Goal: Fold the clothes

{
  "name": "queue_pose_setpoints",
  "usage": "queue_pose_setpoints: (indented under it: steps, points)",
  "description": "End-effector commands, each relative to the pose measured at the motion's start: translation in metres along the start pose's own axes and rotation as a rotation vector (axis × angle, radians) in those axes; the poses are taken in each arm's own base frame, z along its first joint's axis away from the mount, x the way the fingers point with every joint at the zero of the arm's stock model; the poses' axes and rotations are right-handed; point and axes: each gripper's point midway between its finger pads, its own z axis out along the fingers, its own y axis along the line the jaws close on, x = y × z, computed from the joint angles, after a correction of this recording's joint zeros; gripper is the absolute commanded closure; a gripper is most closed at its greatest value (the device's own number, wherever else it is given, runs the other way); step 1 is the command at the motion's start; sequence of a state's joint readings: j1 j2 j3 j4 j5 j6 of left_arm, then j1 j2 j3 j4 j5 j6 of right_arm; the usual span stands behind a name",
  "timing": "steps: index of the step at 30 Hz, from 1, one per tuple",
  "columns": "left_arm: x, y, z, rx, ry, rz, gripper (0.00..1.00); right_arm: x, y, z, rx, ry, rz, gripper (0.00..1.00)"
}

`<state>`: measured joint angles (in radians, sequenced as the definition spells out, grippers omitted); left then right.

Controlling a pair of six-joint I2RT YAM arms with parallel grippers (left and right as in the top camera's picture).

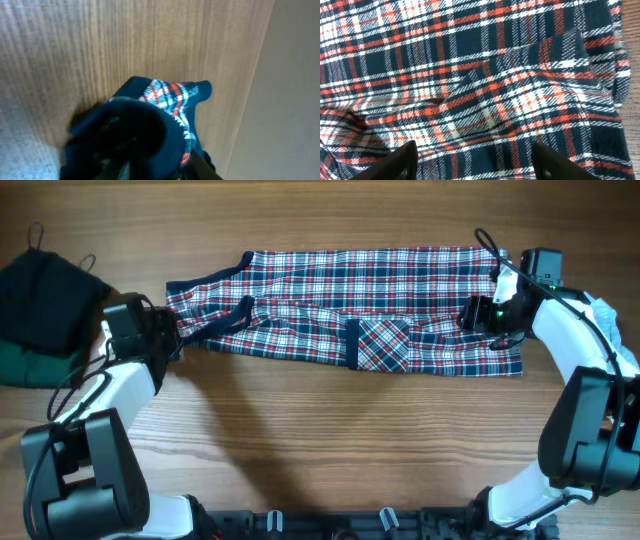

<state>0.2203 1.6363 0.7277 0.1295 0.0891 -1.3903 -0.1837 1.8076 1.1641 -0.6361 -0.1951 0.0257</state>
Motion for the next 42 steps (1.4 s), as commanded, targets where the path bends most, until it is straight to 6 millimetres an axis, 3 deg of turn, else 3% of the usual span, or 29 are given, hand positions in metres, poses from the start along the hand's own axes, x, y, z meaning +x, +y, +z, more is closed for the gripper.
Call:
queue_pose_setpoints:
  steps: [1, 11, 14, 20, 24, 27, 29, 30, 33, 35, 39, 42]
  points:
    - [-0.008, -0.02, 0.0, 0.069, -0.033, 0.054, 0.69, -0.004, 0.008, -0.005, -0.019, -0.016, -0.013, 0.27]
    - [0.011, -0.077, -0.009, 0.237, 0.076, 0.158, 0.65, -0.003, 0.008, -0.005, -0.019, -0.014, -0.013, 0.27]
    - [0.005, -0.073, -0.008, 0.198, 0.053, 0.185, 0.57, -0.003, 0.008, -0.005, -0.019, -0.012, -0.012, 0.27]
    - [-0.019, -0.041, -0.004, 0.039, -0.082, 0.362, 0.39, -0.003, 0.008, -0.005, -0.019, -0.012, -0.013, 0.27]
    - [-0.029, -0.053, -0.008, 0.044, -0.107, 0.471, 0.37, -0.003, 0.008, -0.005, -0.019, -0.012, -0.013, 0.27]
    - [-0.035, -0.075, -0.014, 0.056, -0.126, 0.575, 0.25, -0.003, 0.008, -0.005, -0.019, -0.012, -0.013, 0.27]
    - [-0.038, -0.082, -0.017, 0.046, -0.129, 0.642, 0.25, -0.003, 0.008, -0.005, -0.019, -0.012, -0.013, 0.27]
    - [-0.038, -0.084, -0.019, 0.037, -0.127, 0.694, 0.3, -0.003, 0.008, -0.005, -0.019, -0.012, -0.013, 0.27]
    - [-0.029, -0.081, -0.032, -0.025, -0.061, 1.078, 0.58, -0.003, 0.008, -0.005, -0.019, -0.012, -0.012, 0.26]
    - [-0.023, -0.059, -0.046, -0.106, 0.021, 1.242, 0.96, -0.003, 0.008, -0.005, -0.019, -0.013, -0.013, 0.26]
    - [-0.033, -0.008, -0.056, -0.337, 0.107, 1.308, 0.96, -0.004, 0.008, -0.005, -0.019, -0.016, -0.014, 0.26]
    - [-0.032, 0.007, -0.062, -0.398, 0.151, 1.345, 0.96, -0.004, 0.008, -0.005, -0.019, -0.016, -0.013, 0.26]
